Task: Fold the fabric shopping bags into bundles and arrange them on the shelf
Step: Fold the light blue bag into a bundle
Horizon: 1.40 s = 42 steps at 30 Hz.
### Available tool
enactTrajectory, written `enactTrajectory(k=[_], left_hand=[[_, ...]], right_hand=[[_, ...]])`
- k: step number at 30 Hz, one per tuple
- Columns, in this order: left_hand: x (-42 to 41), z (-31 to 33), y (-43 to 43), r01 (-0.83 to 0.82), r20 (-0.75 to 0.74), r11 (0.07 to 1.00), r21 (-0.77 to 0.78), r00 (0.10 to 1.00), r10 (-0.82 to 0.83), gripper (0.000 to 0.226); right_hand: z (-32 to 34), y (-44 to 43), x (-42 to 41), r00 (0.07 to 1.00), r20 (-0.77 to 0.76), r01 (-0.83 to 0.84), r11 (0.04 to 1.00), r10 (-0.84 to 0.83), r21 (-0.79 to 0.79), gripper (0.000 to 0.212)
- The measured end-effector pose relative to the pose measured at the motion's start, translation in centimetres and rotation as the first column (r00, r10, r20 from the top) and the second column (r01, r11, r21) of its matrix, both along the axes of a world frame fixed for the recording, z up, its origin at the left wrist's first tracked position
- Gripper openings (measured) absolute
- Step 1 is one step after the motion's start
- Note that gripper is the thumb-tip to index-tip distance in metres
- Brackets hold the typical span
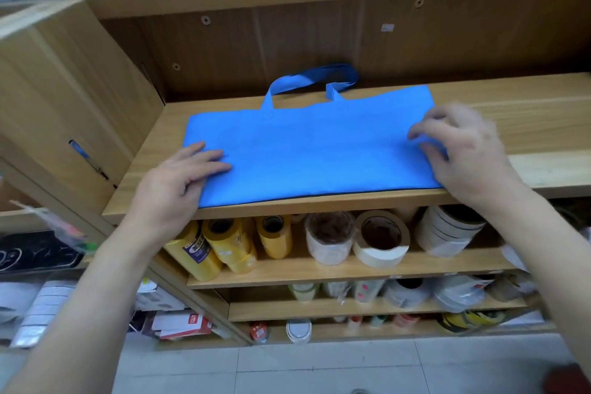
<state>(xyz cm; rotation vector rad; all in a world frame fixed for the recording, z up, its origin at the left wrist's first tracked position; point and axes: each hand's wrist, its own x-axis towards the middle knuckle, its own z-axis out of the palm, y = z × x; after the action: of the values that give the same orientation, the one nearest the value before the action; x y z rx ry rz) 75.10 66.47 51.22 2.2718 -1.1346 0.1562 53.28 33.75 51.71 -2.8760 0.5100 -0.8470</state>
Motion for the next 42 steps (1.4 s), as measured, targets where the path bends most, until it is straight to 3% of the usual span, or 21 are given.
enactTrajectory(k=[1, 4, 5, 7, 10, 12, 16, 18, 21, 23, 27, 29, 31, 32, 35, 39, 42], left_hand=[[0.5, 0.2, 0.6, 0.055, -0.091, 0.995, 0.084, 0.995, -0.048, 0.035], [1.2, 0.9, 1.6, 0.153, -0.143, 0.925, 0.349, 0.984, -0.108, 0.091], [1.2, 1.0, 1.8, 0.157, -0.120, 0.918, 0.364, 0.985, -0.120, 0.099], [1.3, 1.5, 2.0, 0.152, -0.153, 0.937, 0.316, 0.982, -0.108, 0.090], [1.0, 2.6, 2.3, 0.112, -0.289, 0.973, 0.201, 0.956, -0.050, 0.058], [0.9, 2.8, 2.4, 0.023, -0.389, 0.995, 0.099, 0.921, 0.017, 0.043], [1.1, 2.6, 1.7, -0.249, -0.528, 0.960, -0.131, 0.837, 0.145, 0.005], [0.9, 2.4, 0.8, -0.343, -0.523, 0.924, -0.171, 0.826, 0.210, 0.013], [0.1, 1.6, -0.7, -0.401, -0.316, 0.915, -0.051, 0.875, 0.366, 0.036], [-0.1, 1.0, -1.3, -0.469, -0.183, 0.883, -0.021, 0.870, 0.457, 0.044], [0.3, 0.7, -1.5, -0.555, -0.093, 0.830, -0.052, 0.830, 0.550, 0.032], [0.4, 0.9, -1.5, -0.489, 0.010, 0.867, -0.093, 0.870, 0.492, 0.034], [0.5, 0.9, -1.7, -0.250, 0.155, 0.968, -0.004, 0.956, 0.248, 0.037], [0.5, 1.0, -1.9, -0.126, 0.136, 0.987, 0.097, 0.984, 0.112, 0.037], [0.6, 1.1, -1.9, 0.030, -0.060, 0.942, 0.333, 0.998, -0.010, 0.066], [0.1, 0.9, -1.8, -0.022, 0.022, 0.923, 0.384, 1.000, 0.015, 0.073], [-1.3, 0.8, -1.6, -0.090, 0.089, 0.905, 0.415, 0.994, 0.058, 0.073]], right_hand=[[0.0, -0.3, -0.2, 0.994, -0.058, -0.087, 0.993, 0.092, 0.077, 0.015], [0.7, -1.2, -1.4, 0.950, -0.237, -0.138, 0.955, 0.202, 0.264, 0.065], [0.7, -1.5, -1.8, 0.930, -0.277, -0.168, 0.951, 0.240, 0.259, 0.079], [0.8, -2.2, -2.7, 0.897, -0.334, -0.199, 0.938, 0.291, 0.286, 0.086], [1.6, -2.8, -3.6, 0.900, -0.266, -0.153, 0.822, 0.344, 0.548, 0.061], [1.7, -2.9, -3.9, 0.936, -0.163, -0.140, 0.757, 0.311, 0.638, 0.042], [1.6, -2.3, -3.3, 0.998, 0.055, -0.034, 0.678, -0.010, 0.735, 0.009], [1.7, -1.5, -2.2, 0.983, 0.095, 0.027, 0.642, -0.155, 0.766, 0.010], [1.2, -0.8, -0.3, 0.944, 0.018, 0.264, 0.784, -0.330, 0.562, 0.032], [1.0, -0.1, 0.2, 0.905, -0.020, 0.391, 0.810, -0.426, 0.438, 0.046], [0.7, 0.8, 0.6, 0.885, -0.029, 0.447, 0.831, -0.464, 0.333, 0.042], [0.5, 0.8, 0.8, 0.872, -0.064, 0.483, 0.834, -0.485, 0.266, 0.039], [0.4, 0.8, 0.9, 0.863, -0.068, 0.501, 0.835, -0.500, 0.226, 0.040], [0.4, 0.7, 0.9, 0.863, -0.043, 0.503, 0.846, -0.504, 0.176, 0.040], [0.8, 1.3, 1.3, 0.875, -0.040, 0.483, 0.875, -0.482, 0.028, 0.046], [1.2, 5.2, 4.0, 0.968, -0.113, 0.231, 0.971, -0.222, 0.068, 0.054], [1.0, 8.8, 6.5, 0.992, -0.125, 0.023, 0.991, -0.007, 0.131, 0.049]])
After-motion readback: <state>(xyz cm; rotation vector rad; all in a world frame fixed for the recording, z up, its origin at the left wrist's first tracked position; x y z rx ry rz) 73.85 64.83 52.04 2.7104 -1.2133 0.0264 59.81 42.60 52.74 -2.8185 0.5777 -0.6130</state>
